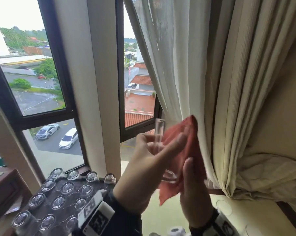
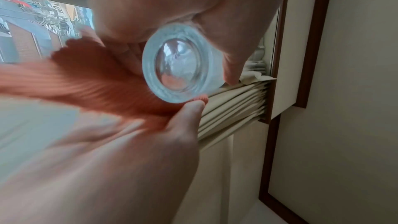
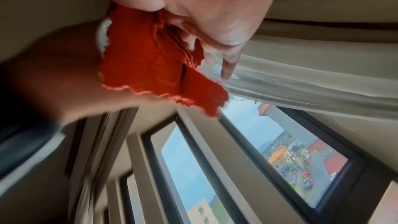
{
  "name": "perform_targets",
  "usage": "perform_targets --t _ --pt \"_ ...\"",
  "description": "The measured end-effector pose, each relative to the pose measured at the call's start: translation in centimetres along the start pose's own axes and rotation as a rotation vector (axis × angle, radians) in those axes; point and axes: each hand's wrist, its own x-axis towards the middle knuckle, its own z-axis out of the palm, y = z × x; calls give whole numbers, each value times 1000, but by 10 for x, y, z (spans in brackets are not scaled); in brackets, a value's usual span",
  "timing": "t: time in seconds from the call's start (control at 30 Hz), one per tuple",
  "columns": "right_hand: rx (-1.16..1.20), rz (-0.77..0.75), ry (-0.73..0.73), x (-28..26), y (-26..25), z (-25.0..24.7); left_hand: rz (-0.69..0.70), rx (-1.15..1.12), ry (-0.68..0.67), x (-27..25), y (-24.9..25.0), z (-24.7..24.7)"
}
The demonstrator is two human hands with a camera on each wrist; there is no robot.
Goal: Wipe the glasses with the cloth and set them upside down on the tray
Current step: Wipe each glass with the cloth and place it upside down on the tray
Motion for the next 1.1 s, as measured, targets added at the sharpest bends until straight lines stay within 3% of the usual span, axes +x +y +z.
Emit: perform_targets --t 0.07,0.13,0.2,0.27,0.37,0.43,0.5,0.57,0.7,0.8,0.9,0.93,1.0,1.1 --pt "55 228 66 9 -5 -13 13 40 -13 -7 -9 8" --pt "-52 259 72 15 -8 -22 28 66 -32 -12 -12 15" --pt "-217 107 73 16 -12 -19 48 49 -40 -13 -12 16" --pt "-200 -142 84 14 -20 -7 26 37 -3 -8 -11 12" --pt "-249 -429 -70 3 -26 12 32 -55 58 2 -4 2" --pt "-205 -355 -102 -8 -14 13 62 -70 78 8 0 -8" --pt "-61 -114 -15 -17 -8 14 81 -63 74 8 2 -11" --pt "-60 -62 57 -15 0 8 106 -84 35 5 -2 -8" --pt "38 213 -36 7 -1 -14 149 -10 0 -5 -13 10" --pt "-19 69 91 15 -17 -11 142 41 34 -5 -16 14" --pt "-119 -271 39 2 -23 8 112 36 88 6 -14 6" --pt "-167 -319 11 -6 -17 11 114 18 120 10 -11 2" --pt "-152 -286 -26 -18 -6 13 121 -46 136 15 -2 -8" --pt "-56 -83 -8 -24 -2 10 131 -6 124 12 2 -10"
